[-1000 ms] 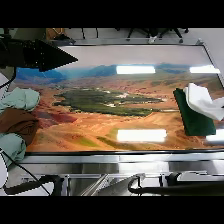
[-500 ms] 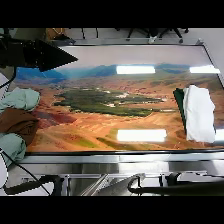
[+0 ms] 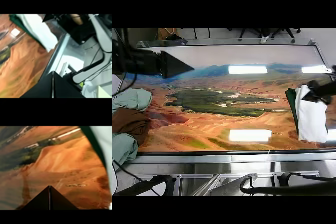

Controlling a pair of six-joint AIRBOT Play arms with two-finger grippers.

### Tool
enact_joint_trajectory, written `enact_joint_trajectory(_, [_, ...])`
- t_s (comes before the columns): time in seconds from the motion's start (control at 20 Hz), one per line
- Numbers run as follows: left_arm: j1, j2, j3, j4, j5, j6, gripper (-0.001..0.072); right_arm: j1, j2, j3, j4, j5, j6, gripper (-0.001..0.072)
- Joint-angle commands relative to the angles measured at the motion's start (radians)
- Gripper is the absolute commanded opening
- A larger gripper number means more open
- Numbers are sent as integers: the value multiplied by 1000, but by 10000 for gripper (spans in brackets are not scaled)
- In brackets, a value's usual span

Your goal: Fold the shirts.

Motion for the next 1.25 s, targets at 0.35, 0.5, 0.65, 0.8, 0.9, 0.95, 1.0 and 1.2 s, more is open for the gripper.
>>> enact_joint_trajectory(0.35, [-116, 338, -768, 232, 250, 3, 14, 645, 245, -467, -30, -307, -58, 15])
enact_joint_trajectory(0.5, [-120, 390, -851, 231, 281, 3, 15, 665, 245, -470, -29, -333, -57, 15])
enact_joint_trajectory(0.65, [-120, 409, -893, 231, 282, 3, 16, 665, 245, -470, -3, -275, -39, 14])
enact_joint_trajectory(0.8, [-120, 409, -893, 229, 282, 3, 16, 665, 245, -470, 20, -240, -39, 15])
enact_joint_trajectory(0.9, [-120, 409, -893, 230, 282, 3, 16, 665, 243, -470, 19, -244, -57, 15])
enact_joint_trajectory(0.95, [-120, 409, -893, 230, 282, 3, 16, 665, 241, -470, 20, -244, -57, 15])
enact_joint_trajectory(1.0, [-120, 409, -893, 230, 282, 3, 16, 665, 241, -470, 20, -244, -57, 15])
enact_joint_trajectory(1.2, [-120, 409, -893, 230, 282, 3, 16, 665, 241, -470, 20, -244, -57, 15])
